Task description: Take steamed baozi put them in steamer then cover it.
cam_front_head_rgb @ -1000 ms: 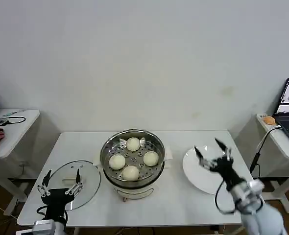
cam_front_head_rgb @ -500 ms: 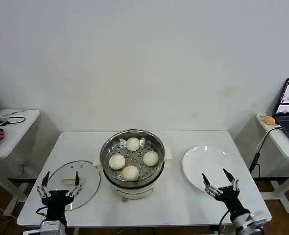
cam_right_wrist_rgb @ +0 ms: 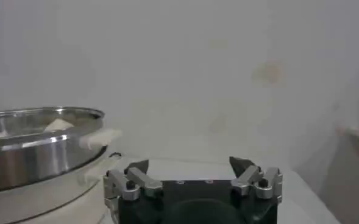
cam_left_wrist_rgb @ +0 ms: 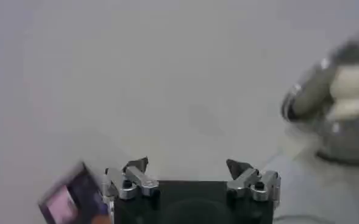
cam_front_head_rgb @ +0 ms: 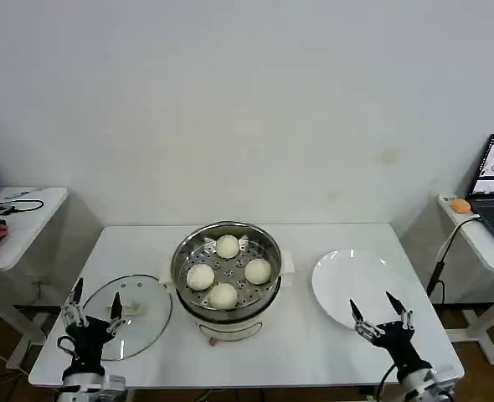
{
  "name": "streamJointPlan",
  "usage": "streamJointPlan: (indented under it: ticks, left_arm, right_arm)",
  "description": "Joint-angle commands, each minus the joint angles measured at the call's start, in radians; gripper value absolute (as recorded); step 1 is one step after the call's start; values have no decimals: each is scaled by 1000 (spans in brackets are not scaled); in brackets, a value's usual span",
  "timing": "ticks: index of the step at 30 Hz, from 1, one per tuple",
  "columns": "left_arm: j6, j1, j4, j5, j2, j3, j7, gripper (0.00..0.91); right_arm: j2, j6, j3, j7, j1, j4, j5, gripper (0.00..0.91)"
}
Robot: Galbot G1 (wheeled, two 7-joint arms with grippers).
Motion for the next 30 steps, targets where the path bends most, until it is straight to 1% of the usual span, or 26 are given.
streamJointPlan:
  ticks: [1, 2, 7, 10, 19, 30]
  left_arm:
    - [-41, -87, 234, 367, 75, 8, 9, 907]
    - [-63, -96, 257, 368, 76, 4, 5, 907]
    - [-100, -102, 322, 367, 76, 9, 5, 907]
    - [-139, -123, 388, 377, 67, 9, -5, 907]
    - [-167, -192, 514, 376, 85, -5, -6, 907]
    - [-167, -238, 547, 376, 101, 0, -2, 907]
  right_arm:
    - [-7, -1, 21, 3, 10, 4, -8, 907]
    - [-7, 0, 24, 2, 12, 3, -9, 907]
    - [0, 0, 35, 0, 14, 3, -13, 907]
    - [7, 0, 29, -2, 11, 7, -21, 907]
    - [8, 4, 30, -3, 9, 4, -29, 907]
    - [16, 6, 35, -2, 4, 4, -38, 907]
